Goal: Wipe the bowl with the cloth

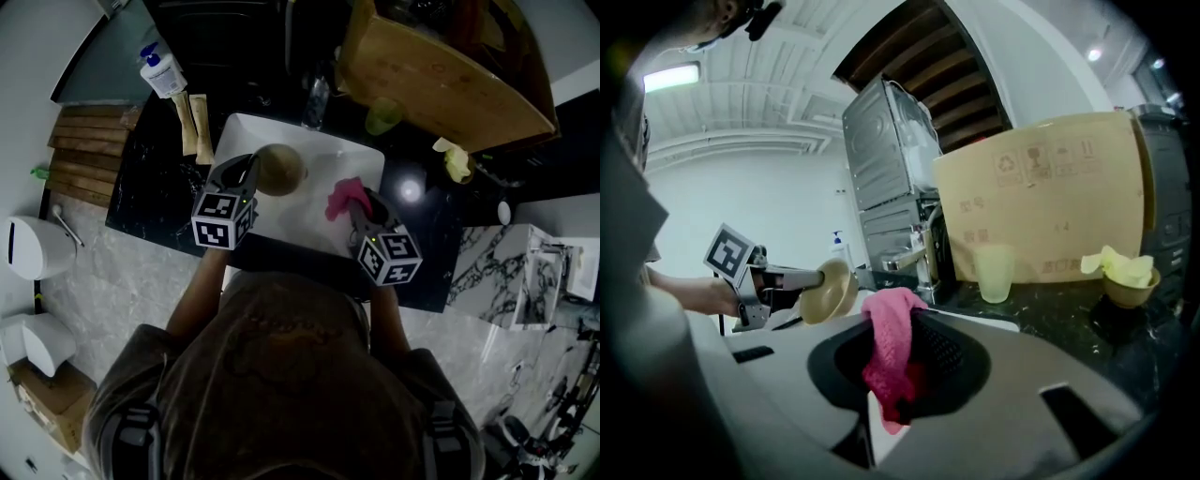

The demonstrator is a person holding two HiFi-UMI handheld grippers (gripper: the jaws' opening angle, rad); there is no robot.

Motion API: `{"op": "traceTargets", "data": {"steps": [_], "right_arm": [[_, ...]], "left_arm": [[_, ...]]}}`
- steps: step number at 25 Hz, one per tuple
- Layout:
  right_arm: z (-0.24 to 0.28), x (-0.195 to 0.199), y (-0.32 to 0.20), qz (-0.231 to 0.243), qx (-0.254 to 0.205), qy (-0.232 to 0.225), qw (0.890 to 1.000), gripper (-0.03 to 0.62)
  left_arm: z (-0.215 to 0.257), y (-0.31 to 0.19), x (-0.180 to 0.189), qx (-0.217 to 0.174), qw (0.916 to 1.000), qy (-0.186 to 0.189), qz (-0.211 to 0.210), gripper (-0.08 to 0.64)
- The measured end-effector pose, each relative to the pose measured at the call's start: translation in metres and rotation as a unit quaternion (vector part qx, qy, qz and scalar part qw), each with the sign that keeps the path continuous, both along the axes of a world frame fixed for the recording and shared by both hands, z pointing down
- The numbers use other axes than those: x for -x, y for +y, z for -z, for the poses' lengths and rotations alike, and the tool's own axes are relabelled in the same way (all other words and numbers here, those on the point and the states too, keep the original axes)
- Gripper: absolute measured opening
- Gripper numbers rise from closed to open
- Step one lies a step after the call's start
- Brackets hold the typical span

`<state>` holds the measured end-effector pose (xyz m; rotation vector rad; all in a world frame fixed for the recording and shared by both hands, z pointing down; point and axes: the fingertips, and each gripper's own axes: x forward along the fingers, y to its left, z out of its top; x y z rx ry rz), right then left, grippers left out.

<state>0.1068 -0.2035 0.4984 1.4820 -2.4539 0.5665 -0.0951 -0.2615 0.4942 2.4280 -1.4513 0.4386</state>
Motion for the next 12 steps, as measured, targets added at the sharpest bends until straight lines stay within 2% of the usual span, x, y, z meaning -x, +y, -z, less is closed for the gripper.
{"op": "traceTargets", "data": {"steps": [5, 9, 12], "right_arm": [[0.03, -0.004, 0.001, -0.018, -0.047, -0.011, 0.999, 0.041], [0.045, -0.002, 0.001, -0.029, -0.084, -0.012, 0.996, 0.041], [0.054, 0.001, 0.001, -0.036, -0.111, -0.018, 0.993, 0.041]], "left_arm": [[0.027, 0.006, -0.008, -0.048, 0.9987, 0.014, -0.008, 0.025], [0.047, 0.012, -0.011, -0.106, 0.9936, 0.038, -0.014, 0.025], [0.056, 0.015, -0.011, -0.131, 0.9902, 0.049, -0.014, 0.025]]}}
